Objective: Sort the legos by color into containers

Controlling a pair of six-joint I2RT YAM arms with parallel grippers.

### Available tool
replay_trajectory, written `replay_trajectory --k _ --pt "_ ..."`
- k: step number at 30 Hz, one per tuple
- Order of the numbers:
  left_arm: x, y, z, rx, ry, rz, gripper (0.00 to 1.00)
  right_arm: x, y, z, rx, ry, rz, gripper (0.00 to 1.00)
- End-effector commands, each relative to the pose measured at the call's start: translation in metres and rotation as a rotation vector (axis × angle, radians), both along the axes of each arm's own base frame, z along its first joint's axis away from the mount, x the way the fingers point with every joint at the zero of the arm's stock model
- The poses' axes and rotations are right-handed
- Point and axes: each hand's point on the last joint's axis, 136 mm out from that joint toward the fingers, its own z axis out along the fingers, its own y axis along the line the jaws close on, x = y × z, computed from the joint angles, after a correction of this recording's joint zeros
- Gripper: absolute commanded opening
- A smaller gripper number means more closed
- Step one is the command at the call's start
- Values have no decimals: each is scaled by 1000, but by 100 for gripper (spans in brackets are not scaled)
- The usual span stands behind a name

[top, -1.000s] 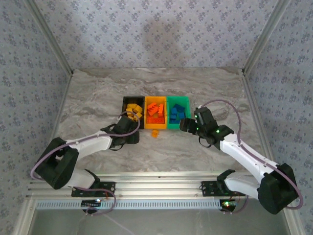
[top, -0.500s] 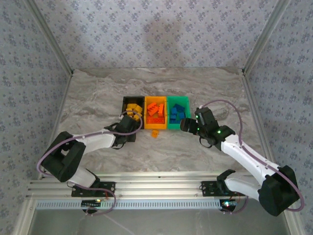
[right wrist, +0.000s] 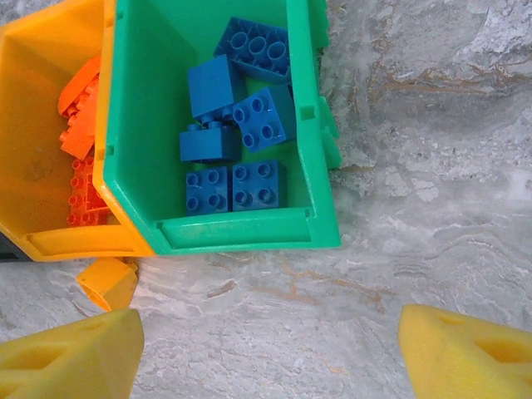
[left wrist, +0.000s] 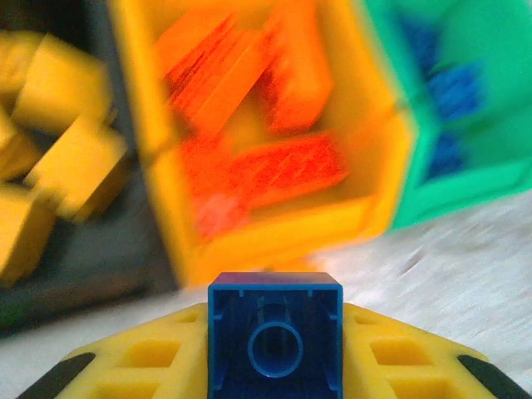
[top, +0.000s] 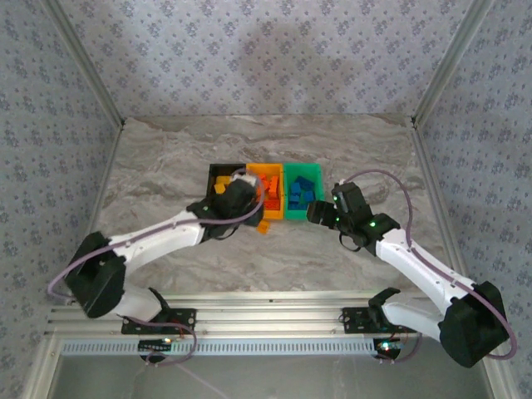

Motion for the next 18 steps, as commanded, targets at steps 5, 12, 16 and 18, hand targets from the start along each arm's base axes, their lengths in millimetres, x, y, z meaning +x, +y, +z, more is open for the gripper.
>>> replay_trajectory --k 5,12,16,18 --pt "53 -95 21 -40 -18 -149 33 -8 -15 -9 -25 19 -47 82" --pt "84 -138 15 -37 -1 -189 46 -11 -16 -14 -27 30 -44 82" --pt "90 -141 34 -71 -26 -178 74 -10 -9 -14 -8 26 -28 84" --pt "89 -137 54 -104 -56 -169 83 -9 -5 -13 -4 25 -20 84"
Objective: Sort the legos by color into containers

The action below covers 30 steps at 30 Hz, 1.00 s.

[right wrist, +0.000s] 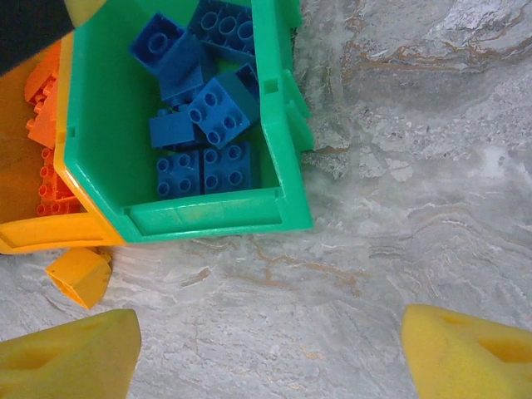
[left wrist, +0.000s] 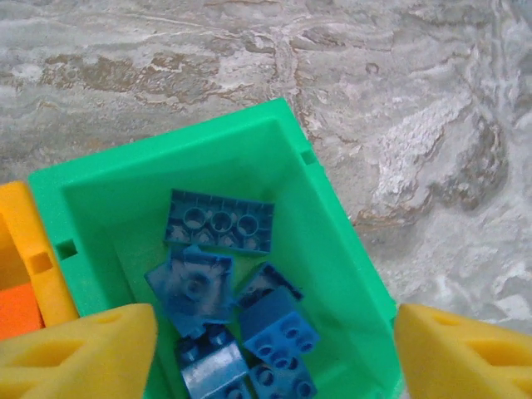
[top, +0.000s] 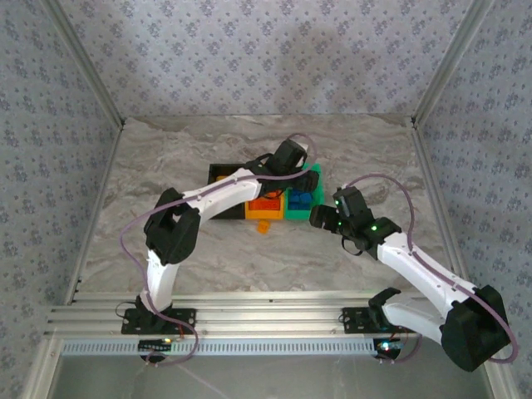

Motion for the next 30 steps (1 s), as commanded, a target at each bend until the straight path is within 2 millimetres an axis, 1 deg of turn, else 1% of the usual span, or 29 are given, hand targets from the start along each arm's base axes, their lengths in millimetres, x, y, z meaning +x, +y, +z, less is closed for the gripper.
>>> replay_trajectory --k 1,4,6,8,11,15,19,21,22,25,28,30 --pt "0 4 56 -85 -66 1 86 -1 6 -4 16 12 -1 84" --pt "-13 22 84 -133 -107 13 95 -2 19 -6 24 17 19 84" --pt "-27 39 96 -156 -121 25 98 -3 33 -9 25 19 44 84" --pt "-44 58 94 -162 -115 35 99 -5 47 -12 13 17 65 84" --pt "-73 96 82 -157 -96 77 99 -7 72 -17 2 8 101 84" --pt "-115 157 44 -120 -54 177 100 -8 106 -27 -9 10 158 84" --pt "-149 217 18 -108 -36 296 99 -8 139 -41 -25 31 212 84" --pt "-161 237 8 -112 -29 339 99 -5 152 -49 -38 46 228 83" --pt "-166 246 3 -113 -23 363 99 -4 158 -53 -40 51 236 82" --pt "-176 263 -10 -117 -4 409 99 3 170 -62 -53 62 237 80" --pt "-182 273 -18 -115 4 434 99 13 178 -72 -87 72 226 78" --pt "-183 277 -19 -112 4 447 99 18 180 -78 -113 78 212 75"
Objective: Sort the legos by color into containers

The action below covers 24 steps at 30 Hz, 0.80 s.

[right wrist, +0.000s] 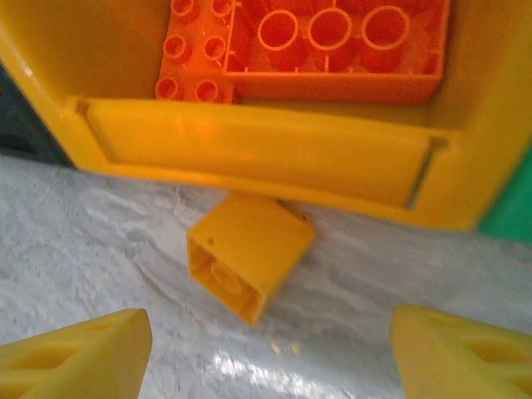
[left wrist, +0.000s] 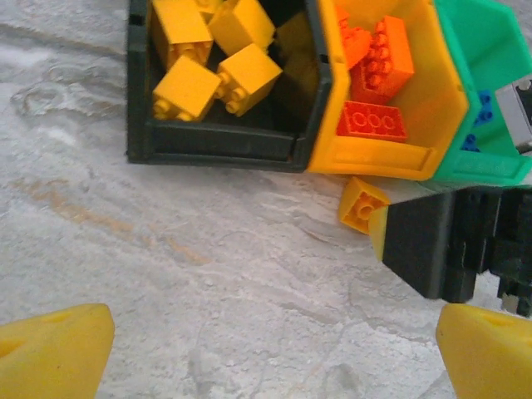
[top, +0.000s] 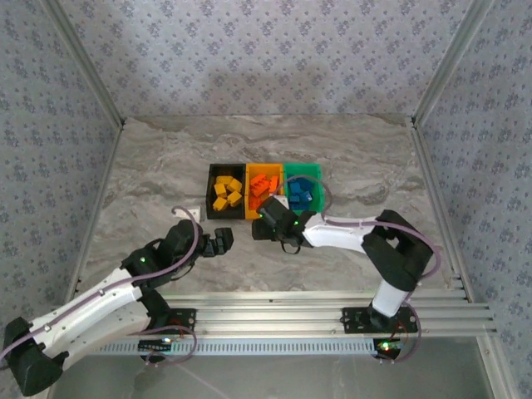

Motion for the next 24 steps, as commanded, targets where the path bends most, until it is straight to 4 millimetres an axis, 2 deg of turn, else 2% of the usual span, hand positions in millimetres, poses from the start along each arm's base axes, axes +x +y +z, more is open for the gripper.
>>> replay_trajectory --k 1,5,9,14,17,20,24 --pt "-3 12 -7 9 18 55 99 14 4 -5 -45 -19 -46 74" --pt "-4 13 -8 9 20 57 100 18 -1 -21 -120 12 -83 65" --pt "-6 16 -11 14 27 61 99 14 -9 -33 -182 45 -110 51" --pt "-7 21 -12 18 24 77 99 7 -24 -27 -190 37 -130 40" --pt "-7 26 -11 26 16 94 99 3 -30 -7 -161 4 -113 38" --pt "-7 33 -11 40 13 123 99 -1 -26 20 -105 -31 -60 36" --pt "-8 40 -12 50 13 150 99 -5 3 63 7 -59 92 37"
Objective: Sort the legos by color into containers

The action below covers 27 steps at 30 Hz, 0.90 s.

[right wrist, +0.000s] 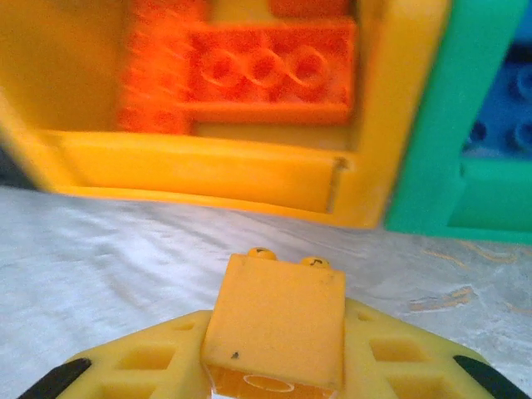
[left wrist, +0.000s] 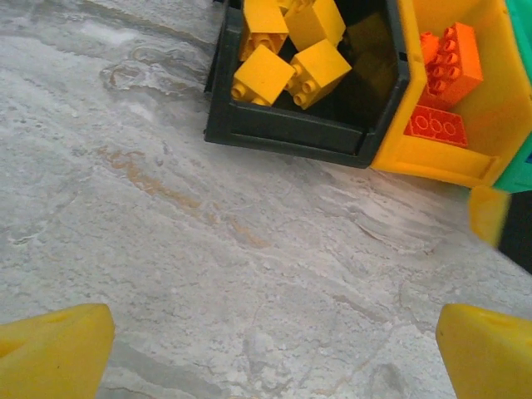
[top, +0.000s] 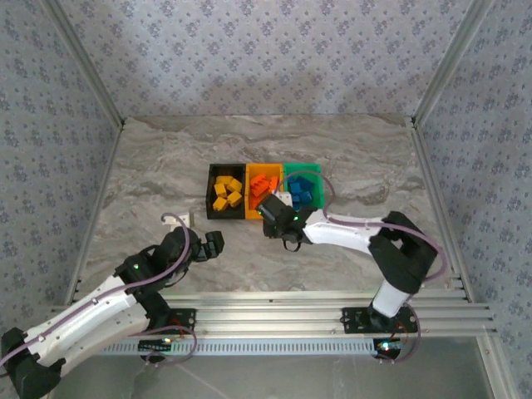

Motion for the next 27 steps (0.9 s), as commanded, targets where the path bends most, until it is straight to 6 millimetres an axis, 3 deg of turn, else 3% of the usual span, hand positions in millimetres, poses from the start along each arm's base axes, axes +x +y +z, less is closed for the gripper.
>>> replay_trajectory --k 1,4,7,13,17,22,27 --pt "-2 13 -3 29 1 48 99 -2 32 42 86 -31 166 37" --pt "-3 16 -4 22 0 60 99 11 72 71 128 -57 276 39" --pt "-5 18 -3 11 0 66 99 32 104 82 153 -72 321 40" --pt "-7 21 -1 9 -1 67 99 84 140 70 164 -65 312 44" --pt "-7 21 3 7 -9 63 99 109 152 78 220 -100 308 67" --pt "-3 21 13 12 -36 63 100 107 146 133 268 -219 322 79" --pt "8 22 29 33 -91 89 99 85 98 175 292 -326 292 83"
